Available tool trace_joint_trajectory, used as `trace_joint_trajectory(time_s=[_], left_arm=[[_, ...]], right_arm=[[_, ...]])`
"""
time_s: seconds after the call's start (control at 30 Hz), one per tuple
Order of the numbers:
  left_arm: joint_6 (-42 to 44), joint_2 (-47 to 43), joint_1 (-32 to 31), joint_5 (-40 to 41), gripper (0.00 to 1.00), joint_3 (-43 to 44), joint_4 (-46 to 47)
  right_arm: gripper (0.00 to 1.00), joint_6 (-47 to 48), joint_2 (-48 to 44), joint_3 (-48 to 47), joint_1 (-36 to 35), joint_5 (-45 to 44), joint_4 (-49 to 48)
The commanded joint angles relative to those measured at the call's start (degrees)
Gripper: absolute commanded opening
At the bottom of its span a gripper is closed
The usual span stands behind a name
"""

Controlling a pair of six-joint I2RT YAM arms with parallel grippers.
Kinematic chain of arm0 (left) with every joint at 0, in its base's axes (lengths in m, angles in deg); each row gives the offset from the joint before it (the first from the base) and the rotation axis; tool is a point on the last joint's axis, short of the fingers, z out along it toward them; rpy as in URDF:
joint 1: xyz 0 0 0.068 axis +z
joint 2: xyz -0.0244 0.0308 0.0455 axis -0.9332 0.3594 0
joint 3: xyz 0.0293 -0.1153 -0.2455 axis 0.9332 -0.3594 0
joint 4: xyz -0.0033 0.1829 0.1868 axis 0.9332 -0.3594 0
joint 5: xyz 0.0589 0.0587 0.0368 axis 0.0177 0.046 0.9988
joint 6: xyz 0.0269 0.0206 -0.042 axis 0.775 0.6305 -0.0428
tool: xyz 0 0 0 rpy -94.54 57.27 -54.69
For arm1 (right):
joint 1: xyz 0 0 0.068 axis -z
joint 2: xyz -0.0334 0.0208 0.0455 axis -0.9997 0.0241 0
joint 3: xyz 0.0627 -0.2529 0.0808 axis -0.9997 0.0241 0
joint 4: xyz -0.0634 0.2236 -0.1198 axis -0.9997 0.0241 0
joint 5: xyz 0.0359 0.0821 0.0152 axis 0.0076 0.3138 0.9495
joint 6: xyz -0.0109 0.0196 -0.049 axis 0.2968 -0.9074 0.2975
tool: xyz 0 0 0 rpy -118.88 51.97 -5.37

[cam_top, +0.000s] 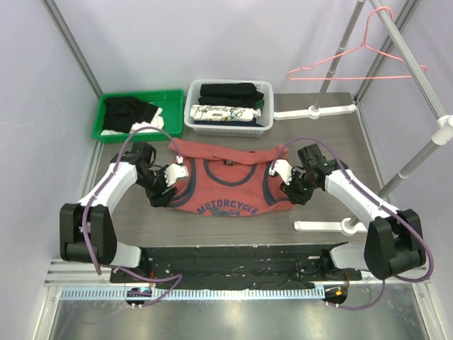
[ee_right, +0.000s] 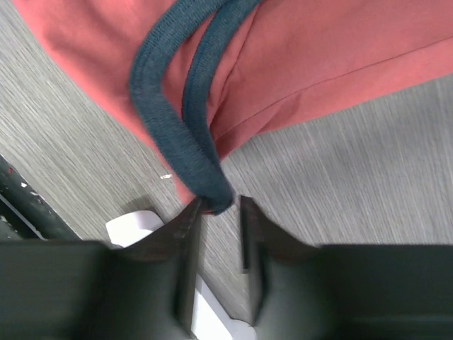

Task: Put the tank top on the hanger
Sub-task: Adjust the hanger at the center of the board.

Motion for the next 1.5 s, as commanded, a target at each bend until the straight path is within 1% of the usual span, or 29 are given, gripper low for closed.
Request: trace_joint_trajectory(time_s=[0.0, 0.03, 0.07, 0.1, 0.13, 0.23, 0.33, 0.37, 0.4, 0.43, 0.47, 0.53, 0.57, 0.6, 0.67, 0.7, 0.77, 0.8, 0.9, 1.1, 1.17, 1.33, 1.43, 1.47], left_arm=[[0.3, 2.1, -0.3, 0.5, 0.83, 4.1, 1.5], [0.5, 2.1, -0.3, 0.9, 0.92, 4.9, 0.7], [0.9, 1.8, -0.1, 1.2, 0.99, 5.5, 0.4], [1.3, 1.4, -0.2, 1.4, 1.00, 6.0, 0.0], [1.7, 0.4, -0.2, 1.4, 1.00, 7.3, -0.2], [2.1, -1.7, -0.1, 1.0, 1.00, 10.1, -0.3], [-0.6, -1.5, -0.2, -1.0, 1.00, 13.0, 1.3], [-2.0, -0.2, -0.1, -1.9, 1.00, 15.2, 2.1], [-3.5, 1.1, -0.2, -4.5, 1.00, 16.3, 3.0], [-6.3, 2.3, -0.2, -6.0, 1.00, 17.8, 3.0], [-7.7, 5.6, -0.2, -7.8, 1.00, 20.4, 3.2], [-12.8, 9.1, -0.5, -11.1, 1.00, 23.2, 3.7], [-14.2, 11.2, -0.6, -12.0, 1.00, 24.4, 3.6], [-15.2, 14.9, -0.7, -12.7, 1.00, 26.9, 3.6], [-17.1, 18.6, -1.2, -13.8, 1.00, 29.5, 3.2], [-17.7, 21.5, -1.4, -13.6, 1.00, 31.2, 3.4], [-18.8, 23.8, -1.9, -12.8, 1.00, 33.0, 3.8], [-18.9, 25.7, -1.9, -12.7, 1.00, 34.4, 3.7], [-18.1, 28.4, -2.3, -11.8, 1.00, 36.5, 3.2], [-18.3, 32.7, -2.9, -7.7, 1.00, 39.2, 4.9], [-18.4, 35.2, -2.9, -6.6, 1.00, 41.1, 5.0], [-18.2, 40.0, -3.3, -5.0, 1.00, 45.9, 3.6], [-17.2, 41.4, -3.4, -4.4, 1.00, 48.4, 1.8], [-17.3, 41.5, -3.4, -3.9, 1.00, 48.5, 2.4]], right_arm=[[0.41, -0.2, 1.9, -3.5, 0.2, -0.1, -1.6], [0.50, -0.2, 2.0, -4.2, 0.2, -0.1, -0.9], [0.54, -0.2, 1.9, -6.1, 0.2, 0.1, -0.3], [0.57, -0.6, 1.3, -7.1, 0.2, 0.5, 0.2], [0.64, -0.6, 0.8, -8.2, 0.3, 0.8, 1.1], [0.74, -2.4, -0.3, -12.8, 0.2, 2.3, 1.4], [0.77, -6.2, 1.2, -17.5, 0.2, 5.1, 1.3], [0.77, -7.4, 1.9, -19.7, 0.3, 5.9, 1.2], [0.77, -8.6, 2.7, -20.8, 0.2, 6.3, 0.8], [0.77, -10.6, 3.7, -21.6, 0.2, 6.4, -0.7], [0.78, -14.0, 5.4, -22.8, 0.2, 6.4, -1.7], [0.77, -17.6, 7.3, -23.1, 0.3, 6.5, -5.5], [0.77, -21.3, 9.1, -22.8, 0.4, 6.8, -7.1], [0.77, -22.7, 10.0, -22.6, 0.5, 7.2, -8.3], [0.73, -25.1, 12.1, -22.4, 0.6, 7.5, -11.5], [0.70, -26.6, 14.0, -22.3, 0.6, 6.7, -12.5], [0.66, -28.0, 15.8, -22.6, 1.0, 5.0, -15.3], [0.61, -28.2, 17.6, -22.8, 1.2, 5.6, -15.7], [0.55, -28.5, 20.5, -23.8, 1.4, 6.6, -15.7], [0.50, -28.2, 25.3, -26.1, 1.4, 5.8, -15.5], [0.50, -27.9, 27.2, -27.2, 1.4, 4.9, -15.6], [0.55, -27.5, 30.7, -29.5, 1.4, 1.0, -16.9], [0.56, -27.7, 31.7, -30.6, 1.4, -2.0, -19.1], [0.56, -28.2, 31.8, -30.8, 1.4, -4.6, -20.2]])
